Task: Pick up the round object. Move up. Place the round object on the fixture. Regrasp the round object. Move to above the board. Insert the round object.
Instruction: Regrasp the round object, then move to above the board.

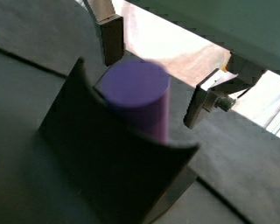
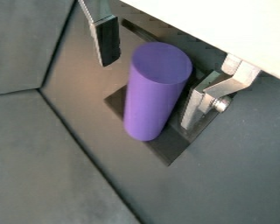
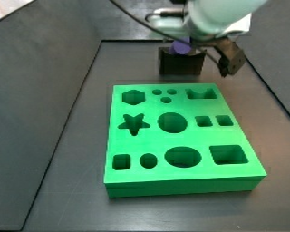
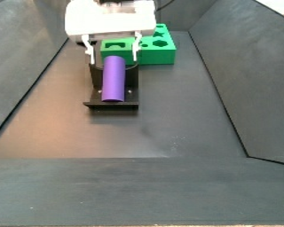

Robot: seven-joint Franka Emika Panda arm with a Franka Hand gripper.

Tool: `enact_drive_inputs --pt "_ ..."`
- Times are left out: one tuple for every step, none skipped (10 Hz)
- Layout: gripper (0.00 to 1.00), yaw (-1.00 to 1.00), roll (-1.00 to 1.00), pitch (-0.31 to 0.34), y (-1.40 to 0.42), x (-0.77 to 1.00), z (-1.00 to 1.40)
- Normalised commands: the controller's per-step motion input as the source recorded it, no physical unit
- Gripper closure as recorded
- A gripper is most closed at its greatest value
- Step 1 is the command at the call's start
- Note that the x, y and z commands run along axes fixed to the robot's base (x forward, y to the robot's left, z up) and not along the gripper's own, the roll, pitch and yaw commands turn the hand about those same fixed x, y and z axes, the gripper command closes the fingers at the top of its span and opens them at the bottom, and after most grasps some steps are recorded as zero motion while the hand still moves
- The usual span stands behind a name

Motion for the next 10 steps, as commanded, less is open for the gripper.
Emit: enact_drive_inputs --pt "0.0 0.0 0.06 -0.013 0.01 0.08 -0.61" --pt "0.0 0.01 0.06 -0.014 0.01 0.07 -0.46" --pt "0.0 0.02 0.06 -0.011 0.0 0.07 -0.27" --pt "0.0 0.02 0.04 0.002 0.0 0.05 -0.2" --pt "1.0 0.0 0.0 0.0 0.0 0.0 0.0" --pt "1.0 0.37 -0.02 -0.038 0.0 -0.06 1.0" --pt "1.0 0.36 -0.04 -0.05 0.0 -0.06 1.0" --pt "1.0 0.32 -0.04 -0.085 0.0 -0.06 1.0" --pt "1.0 0.24 -0.03 -0.155 0.0 -0.06 1.0" --pt "1.0 0.15 -0.02 -0.206 0.0 -0.06 1.0"
